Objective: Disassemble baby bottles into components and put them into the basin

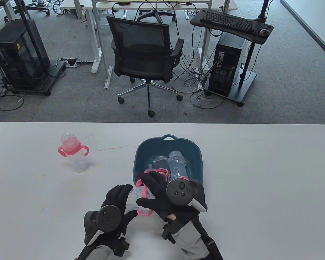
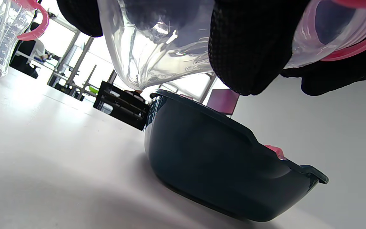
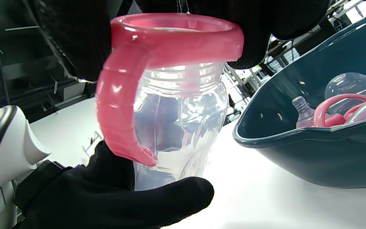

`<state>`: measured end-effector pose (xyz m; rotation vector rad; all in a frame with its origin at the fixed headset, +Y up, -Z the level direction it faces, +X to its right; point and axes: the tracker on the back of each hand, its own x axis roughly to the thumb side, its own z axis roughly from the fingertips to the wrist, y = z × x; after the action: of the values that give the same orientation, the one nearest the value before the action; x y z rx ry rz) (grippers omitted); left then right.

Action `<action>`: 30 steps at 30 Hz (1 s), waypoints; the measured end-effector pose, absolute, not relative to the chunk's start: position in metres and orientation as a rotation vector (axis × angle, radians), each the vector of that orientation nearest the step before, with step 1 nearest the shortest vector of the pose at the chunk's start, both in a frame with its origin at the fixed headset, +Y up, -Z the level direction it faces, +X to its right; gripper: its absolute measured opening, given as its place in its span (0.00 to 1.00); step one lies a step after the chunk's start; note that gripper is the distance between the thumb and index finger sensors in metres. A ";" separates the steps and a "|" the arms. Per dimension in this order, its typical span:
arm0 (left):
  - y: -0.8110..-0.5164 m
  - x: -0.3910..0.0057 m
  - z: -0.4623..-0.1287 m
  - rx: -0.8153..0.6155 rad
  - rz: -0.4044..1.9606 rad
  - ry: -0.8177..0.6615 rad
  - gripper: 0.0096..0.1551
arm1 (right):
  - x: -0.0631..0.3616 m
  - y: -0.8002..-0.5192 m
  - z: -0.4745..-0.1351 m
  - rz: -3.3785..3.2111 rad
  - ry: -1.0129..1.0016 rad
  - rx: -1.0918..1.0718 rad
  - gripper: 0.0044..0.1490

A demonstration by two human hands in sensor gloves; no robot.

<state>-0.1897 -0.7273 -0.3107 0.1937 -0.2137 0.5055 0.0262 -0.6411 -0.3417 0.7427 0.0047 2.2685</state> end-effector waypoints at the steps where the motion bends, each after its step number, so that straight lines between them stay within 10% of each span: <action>1: -0.727 -0.190 -0.311 0.194 0.505 -0.212 0.55 | 0.027 -0.641 -0.342 2.266 0.001 0.740 0.50; 30: -0.729 -0.196 -0.314 0.169 0.515 -0.163 0.56 | 0.092 -0.641 -0.358 2.467 -0.379 0.367 0.49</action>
<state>-0.1964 -0.7285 -0.3137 0.1689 -0.1626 0.5146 0.0923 -0.6414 -0.3577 0.3671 -0.3794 2.4666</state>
